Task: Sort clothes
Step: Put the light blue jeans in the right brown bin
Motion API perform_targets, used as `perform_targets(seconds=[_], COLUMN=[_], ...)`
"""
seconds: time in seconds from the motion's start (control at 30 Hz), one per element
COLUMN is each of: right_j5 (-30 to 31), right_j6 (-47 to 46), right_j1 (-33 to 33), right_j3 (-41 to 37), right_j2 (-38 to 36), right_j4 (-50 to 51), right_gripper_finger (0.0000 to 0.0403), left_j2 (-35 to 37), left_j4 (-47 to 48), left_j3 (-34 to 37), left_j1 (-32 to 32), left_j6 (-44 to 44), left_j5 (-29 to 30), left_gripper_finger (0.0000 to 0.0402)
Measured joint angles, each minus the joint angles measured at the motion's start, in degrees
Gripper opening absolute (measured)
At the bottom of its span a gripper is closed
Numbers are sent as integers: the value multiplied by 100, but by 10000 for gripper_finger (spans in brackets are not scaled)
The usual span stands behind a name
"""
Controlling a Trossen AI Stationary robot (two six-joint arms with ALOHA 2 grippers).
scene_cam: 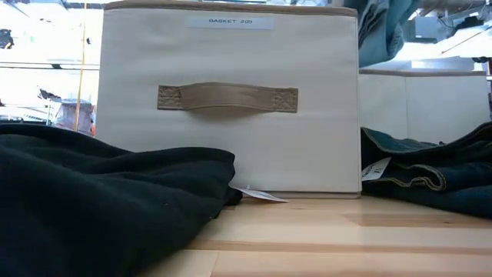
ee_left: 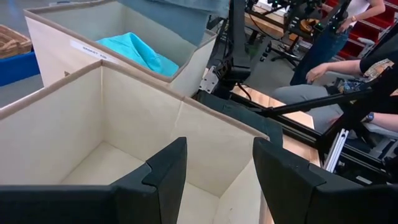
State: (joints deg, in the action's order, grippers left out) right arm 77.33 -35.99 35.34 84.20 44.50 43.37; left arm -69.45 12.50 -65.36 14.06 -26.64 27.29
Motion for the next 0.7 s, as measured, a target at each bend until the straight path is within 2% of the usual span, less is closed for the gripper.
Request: perform_targets(seconds=[0.17, 0.37, 0.53, 0.7], right_j5=[219, 119, -624, -1362], right_j6=[-158, -619, -1266, -1412], right_j1=[-429, -1101, -1724, -2192], right_j3=[0, -3, -7, -11], right_j2=[252, 695, 895, 969], right_j4=[-12, 154, 714, 629], right_gripper_finger=[32, 32, 32, 32], left_j2=[0, 0, 0, 0], left_j4=[-1, -1, -5, -44], left_j3=[0, 0, 0, 0], left_j1=[-10, -11, -9, -9], left_j6=[-21, -62, -64, -64], left_j5=[4, 24, 26, 26], left_gripper_finger=[178, 178, 178, 178])
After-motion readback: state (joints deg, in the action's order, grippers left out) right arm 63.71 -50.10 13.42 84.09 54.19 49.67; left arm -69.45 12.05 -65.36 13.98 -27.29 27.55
